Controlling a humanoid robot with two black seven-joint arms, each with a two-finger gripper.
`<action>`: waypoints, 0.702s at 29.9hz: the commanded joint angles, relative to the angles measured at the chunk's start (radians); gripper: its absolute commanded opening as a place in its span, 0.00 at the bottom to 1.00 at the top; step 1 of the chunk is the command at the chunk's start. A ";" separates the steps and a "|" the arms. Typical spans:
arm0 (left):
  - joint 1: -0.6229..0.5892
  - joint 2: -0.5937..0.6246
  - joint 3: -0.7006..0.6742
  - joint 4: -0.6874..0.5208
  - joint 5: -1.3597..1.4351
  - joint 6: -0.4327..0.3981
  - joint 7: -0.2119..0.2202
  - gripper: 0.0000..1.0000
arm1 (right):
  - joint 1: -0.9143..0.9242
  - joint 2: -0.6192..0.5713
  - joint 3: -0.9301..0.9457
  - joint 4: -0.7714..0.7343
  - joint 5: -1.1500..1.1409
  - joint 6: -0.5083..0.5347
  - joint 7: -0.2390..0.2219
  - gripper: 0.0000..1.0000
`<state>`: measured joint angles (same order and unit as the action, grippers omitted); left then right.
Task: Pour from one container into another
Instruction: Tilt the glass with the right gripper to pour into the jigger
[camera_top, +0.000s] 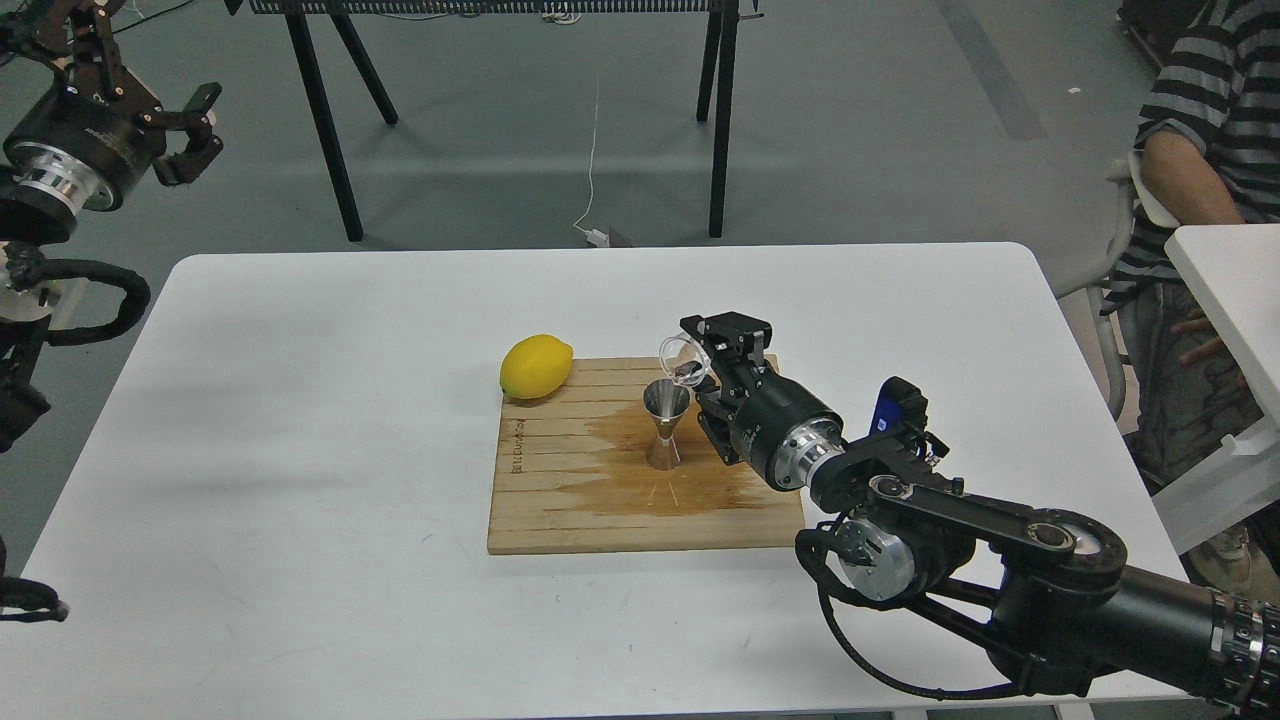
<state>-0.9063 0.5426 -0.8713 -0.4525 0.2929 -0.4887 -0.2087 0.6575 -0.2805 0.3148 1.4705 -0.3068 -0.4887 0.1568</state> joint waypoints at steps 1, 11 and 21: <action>0.000 0.000 0.000 0.000 0.000 0.000 0.000 1.00 | 0.030 -0.011 -0.043 -0.001 0.000 0.000 0.006 0.37; 0.000 0.000 -0.001 0.000 0.000 0.000 0.000 1.00 | 0.040 -0.014 -0.054 -0.013 -0.018 0.000 0.017 0.37; 0.000 0.002 -0.003 0.000 -0.001 0.000 0.000 1.00 | 0.063 -0.026 -0.102 -0.018 -0.048 0.000 0.030 0.37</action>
<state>-0.9066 0.5431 -0.8739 -0.4525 0.2915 -0.4887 -0.2087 0.7167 -0.3064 0.2202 1.4548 -0.3522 -0.4885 0.1824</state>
